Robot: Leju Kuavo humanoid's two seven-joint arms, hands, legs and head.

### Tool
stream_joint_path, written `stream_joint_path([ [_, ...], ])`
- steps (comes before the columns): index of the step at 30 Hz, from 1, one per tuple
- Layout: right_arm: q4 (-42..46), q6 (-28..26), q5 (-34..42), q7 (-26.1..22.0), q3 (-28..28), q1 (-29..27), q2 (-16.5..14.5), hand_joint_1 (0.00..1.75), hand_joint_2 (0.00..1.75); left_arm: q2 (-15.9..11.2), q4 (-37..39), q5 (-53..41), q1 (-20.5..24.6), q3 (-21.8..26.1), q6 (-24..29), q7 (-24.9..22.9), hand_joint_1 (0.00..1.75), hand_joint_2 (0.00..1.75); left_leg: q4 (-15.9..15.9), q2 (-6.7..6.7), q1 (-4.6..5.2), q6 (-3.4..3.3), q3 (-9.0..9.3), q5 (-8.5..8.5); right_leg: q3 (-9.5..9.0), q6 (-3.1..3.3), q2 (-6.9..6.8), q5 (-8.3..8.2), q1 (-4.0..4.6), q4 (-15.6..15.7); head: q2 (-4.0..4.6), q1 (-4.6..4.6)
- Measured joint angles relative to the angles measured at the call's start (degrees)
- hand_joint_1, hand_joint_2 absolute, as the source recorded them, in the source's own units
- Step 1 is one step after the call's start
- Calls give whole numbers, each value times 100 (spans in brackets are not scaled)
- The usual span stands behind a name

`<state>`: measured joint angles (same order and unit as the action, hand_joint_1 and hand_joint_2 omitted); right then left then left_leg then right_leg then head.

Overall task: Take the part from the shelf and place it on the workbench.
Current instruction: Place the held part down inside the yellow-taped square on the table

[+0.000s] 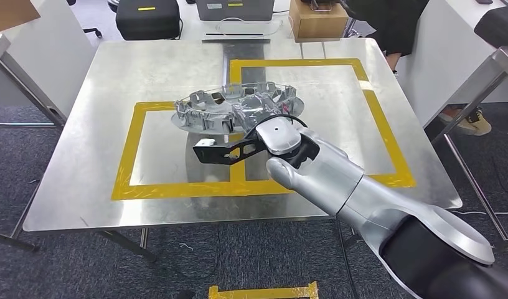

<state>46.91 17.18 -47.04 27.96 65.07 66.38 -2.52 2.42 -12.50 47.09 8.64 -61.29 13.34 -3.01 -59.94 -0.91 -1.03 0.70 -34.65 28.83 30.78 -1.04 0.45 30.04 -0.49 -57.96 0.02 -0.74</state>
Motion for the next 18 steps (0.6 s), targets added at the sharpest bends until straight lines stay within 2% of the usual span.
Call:
stream_joint_path([
  [8, -1077, 74, 41, 423, 127, -150, -31, 175, 175, 47, 0, -123, -6, -115, -59, -68, 0, 175, -2, 98, 1, -6, -2, -5, -15, -1, -41, 1, -3, 11, 0, -1],
  [18, -1634, -33, -143, 1168, 121, -141, 178, 175, 175, 60, 0, -261, -39, -270, -86, -204, 0, 175, -4, 153, 1, -14, -4, -16, -28, -6, -87, 4, -4, 14, 0, -2],
])
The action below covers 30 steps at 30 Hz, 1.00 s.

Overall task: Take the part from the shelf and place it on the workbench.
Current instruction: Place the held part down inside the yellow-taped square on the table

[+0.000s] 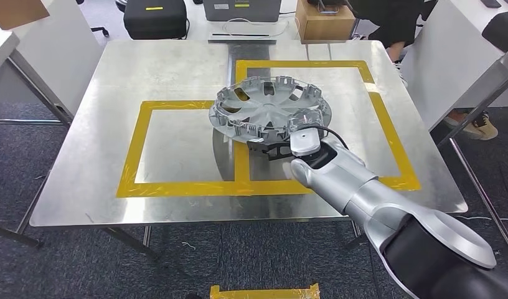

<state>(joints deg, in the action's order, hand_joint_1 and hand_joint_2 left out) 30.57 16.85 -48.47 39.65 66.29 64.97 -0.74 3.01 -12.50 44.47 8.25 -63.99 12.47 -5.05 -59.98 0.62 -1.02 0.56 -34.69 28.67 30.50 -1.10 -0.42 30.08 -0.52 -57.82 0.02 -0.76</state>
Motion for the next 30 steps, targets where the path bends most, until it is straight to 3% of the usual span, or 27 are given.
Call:
stream_joint_path([
  [6, -401, -122, -536, 35, -147, 43, 123, 175, 175, 3, 0, -101, 37, -168, -50, -19, 0, 175, -1, -1, 1, -3, 0, -3, -2, 0, -2, 0, -1, 3, 0, 0],
  [10, -637, -227, -1238, 34, -569, 67, 271, 175, 175, 14, 0, -183, 70, -241, -67, -50, 0, 175, -2, 2, 1, -8, -1, -6, -5, -1, -12, 0, -1, 4, 0, 0],
  [21, -881, -238, -1422, 37, -1198, 95, 476, 175, 175, 22, 0, -211, 107, -327, -68, -63, 0, 175, 1, -41, 3, -12, 3, -8, -2, -7, 10, -5, -1, 9, 0, -1],
  [29, -995, -164, -2301, 37, -1890, 106, 627, 175, 175, 32, 0, -291, 112, -364, -117, -110, 0, 175, 3, -29, 4, -16, 2, -11, -5, -8, -2, -5, -2, 9, 0, -2],
  [30, -1000, -119, -2404, 37, -1999, 103, 658, 131, 175, 33, 0, -306, 113, -377, -125, -94, 0, 175, 3, -30, 4, -16, 2, -11, -6, -8, 0, -6, -3, 10, 0, -2],
])
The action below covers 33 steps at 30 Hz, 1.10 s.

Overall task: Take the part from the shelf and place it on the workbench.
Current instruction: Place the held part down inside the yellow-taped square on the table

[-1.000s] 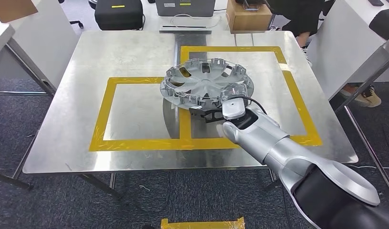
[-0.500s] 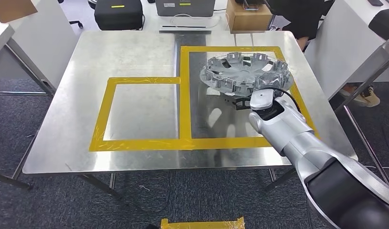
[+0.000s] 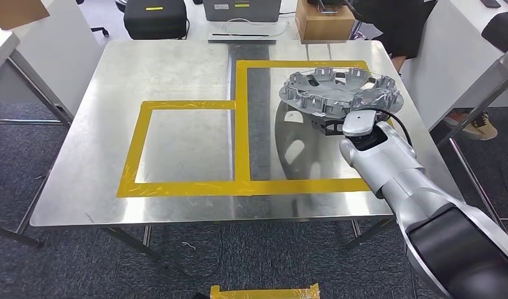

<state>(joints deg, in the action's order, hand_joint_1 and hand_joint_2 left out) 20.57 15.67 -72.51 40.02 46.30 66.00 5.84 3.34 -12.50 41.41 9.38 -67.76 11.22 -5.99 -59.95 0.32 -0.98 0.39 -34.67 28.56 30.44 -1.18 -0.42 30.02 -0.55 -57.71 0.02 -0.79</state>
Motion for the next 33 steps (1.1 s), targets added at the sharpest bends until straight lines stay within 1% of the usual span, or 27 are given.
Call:
stream_joint_path([
  [3, 28, 164, -223, 0, -292, -45, 81, 0, 175, -1, 0, -70, 6, -32, -17, 86, 0, 175, 0, -2, 1, 0, 0, 0, -2, -3, 3, -2, -1, 6, 0, 1],
  [4, 57, 203, -243, 0, -368, -78, 103, 0, 175, -2, 0, -97, 9, -41, -15, 103, 0, 175, 0, -2, 1, 0, 0, 0, -2, -4, 3, -3, -1, 7, 0, 1],
  [8, 188, 226, -166, 0, -537, -223, 143, 0, 175, 2, 0, -127, 14, -60, -11, 128, 0, 0, 0, -13, 0, 0, 0, 1, -2, -6, 9, -4, 0, 8, 0, 1],
  [17, 293, 198, -43, 0, -607, -276, 144, 0, 175, 3, 0, -96, 14, -61, -39, 149, 0, 0, 0, -19, -1, 0, 2, 1, -1, -6, 13, -4, 1, 8, 0, 0],
  [23, 577, -262, 590, -67, -588, -285, 107, 0, 175, 16, 2, -59, 14, -61, -31, 73, 0, 0, 4, -58, -1, -3, 3, -2, -2, -11, 21, -8, 2, 7, 0, 0],
  [33, 647, -565, 907, -383, -494, -222, -162, 0, 175, 18, 2, -67, 17, -61, -32, 64, 0, 0, 5, -115, -1, -3, 12, -1, 5, -22, 69, -19, 1, 9, 0, 1],
])
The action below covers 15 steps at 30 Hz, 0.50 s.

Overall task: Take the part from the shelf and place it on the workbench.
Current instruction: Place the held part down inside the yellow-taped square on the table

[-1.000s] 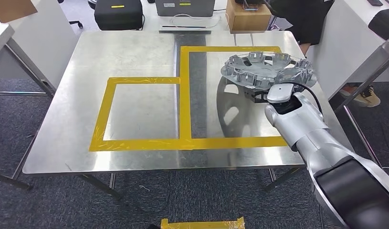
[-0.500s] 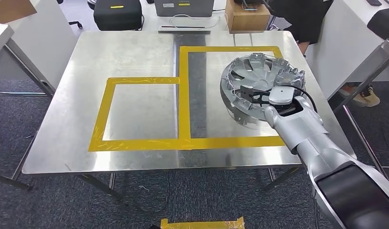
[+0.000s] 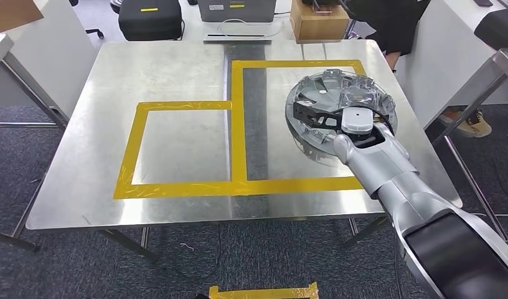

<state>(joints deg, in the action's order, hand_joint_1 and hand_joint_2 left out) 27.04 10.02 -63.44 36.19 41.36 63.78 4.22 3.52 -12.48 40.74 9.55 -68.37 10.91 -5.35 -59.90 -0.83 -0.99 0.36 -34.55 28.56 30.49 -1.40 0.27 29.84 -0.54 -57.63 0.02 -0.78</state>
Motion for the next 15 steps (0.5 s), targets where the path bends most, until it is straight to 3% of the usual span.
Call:
stream_joint_path([
  [8, 166, -494, 145, 3, 93, 114, 15, 0, 175, 0, 0, 84, -11, 2, 82, 7, 0, 0, 0, 25, 0, 0, 4, -1, -1, 0, -1, -3, -1, 0, 0, 1],
  [11, 618, -669, 501, 162, 134, 207, 295, 0, 175, -3, 1, 170, -39, 4, 150, 37, 0, 0, -3, 80, 0, -1, 6, -2, -6, 0, -18, -3, -2, 4, 0, 1],
  [15, 1597, -793, 748, 356, 74, 192, 1001, 0, 175, -20, 5, 269, -103, 4, 267, 101, 0, 0, -6, 193, -3, -2, 15, -2, -28, -8, -84, 6, -3, 20, 0, 1],
])
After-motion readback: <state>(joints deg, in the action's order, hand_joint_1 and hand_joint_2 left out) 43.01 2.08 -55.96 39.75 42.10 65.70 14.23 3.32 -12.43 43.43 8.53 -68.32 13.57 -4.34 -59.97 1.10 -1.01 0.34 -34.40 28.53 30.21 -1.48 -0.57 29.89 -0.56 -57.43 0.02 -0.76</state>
